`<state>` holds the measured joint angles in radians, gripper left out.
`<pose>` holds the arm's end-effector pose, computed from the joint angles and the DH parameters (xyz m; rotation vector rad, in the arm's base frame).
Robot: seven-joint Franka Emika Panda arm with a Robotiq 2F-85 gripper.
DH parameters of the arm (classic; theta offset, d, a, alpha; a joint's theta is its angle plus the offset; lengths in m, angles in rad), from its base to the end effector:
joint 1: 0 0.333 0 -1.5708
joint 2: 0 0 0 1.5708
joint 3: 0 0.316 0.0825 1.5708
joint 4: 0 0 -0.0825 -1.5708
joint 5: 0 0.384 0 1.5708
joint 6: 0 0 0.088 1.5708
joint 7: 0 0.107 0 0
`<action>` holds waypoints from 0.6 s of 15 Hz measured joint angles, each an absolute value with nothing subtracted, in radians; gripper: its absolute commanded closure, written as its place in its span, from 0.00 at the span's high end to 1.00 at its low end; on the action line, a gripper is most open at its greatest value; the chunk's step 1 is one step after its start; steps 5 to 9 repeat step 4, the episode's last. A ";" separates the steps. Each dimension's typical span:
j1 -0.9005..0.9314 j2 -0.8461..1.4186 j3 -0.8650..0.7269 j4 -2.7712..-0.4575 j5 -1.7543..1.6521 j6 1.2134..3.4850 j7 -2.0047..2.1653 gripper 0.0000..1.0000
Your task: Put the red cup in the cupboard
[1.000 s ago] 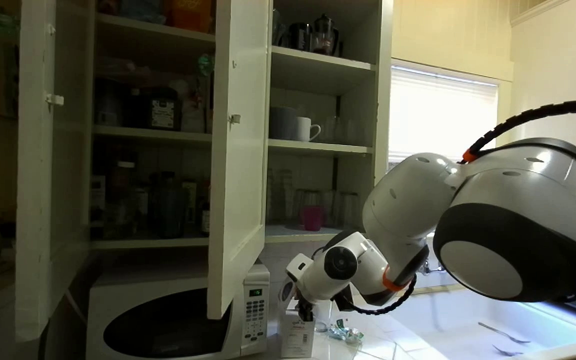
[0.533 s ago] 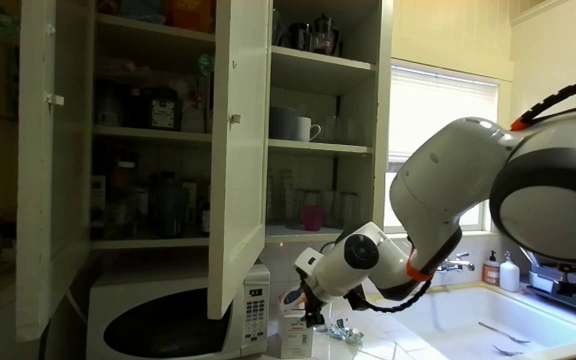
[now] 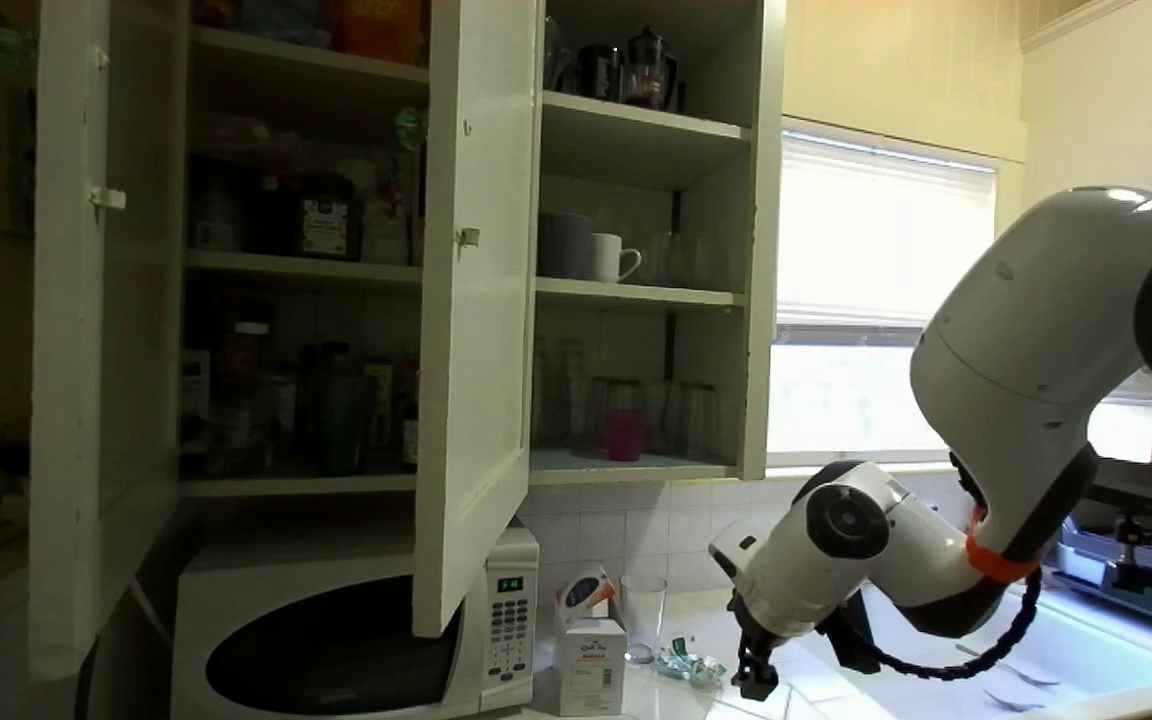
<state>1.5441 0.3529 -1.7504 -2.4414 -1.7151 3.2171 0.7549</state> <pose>0.4568 -0.0030 0.3191 2.1981 1.0753 0.6078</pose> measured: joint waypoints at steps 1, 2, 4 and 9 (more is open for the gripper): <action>1.595 0.359 -1.831 -2.447 -1.715 3.244 0.795 1.00; 1.641 0.377 -1.913 -2.450 -1.712 3.293 0.837 1.00; 1.692 0.422 -2.007 -2.451 -1.712 3.355 0.884 1.00; 1.692 0.422 -2.007 -2.451 -1.712 3.355 0.884 1.00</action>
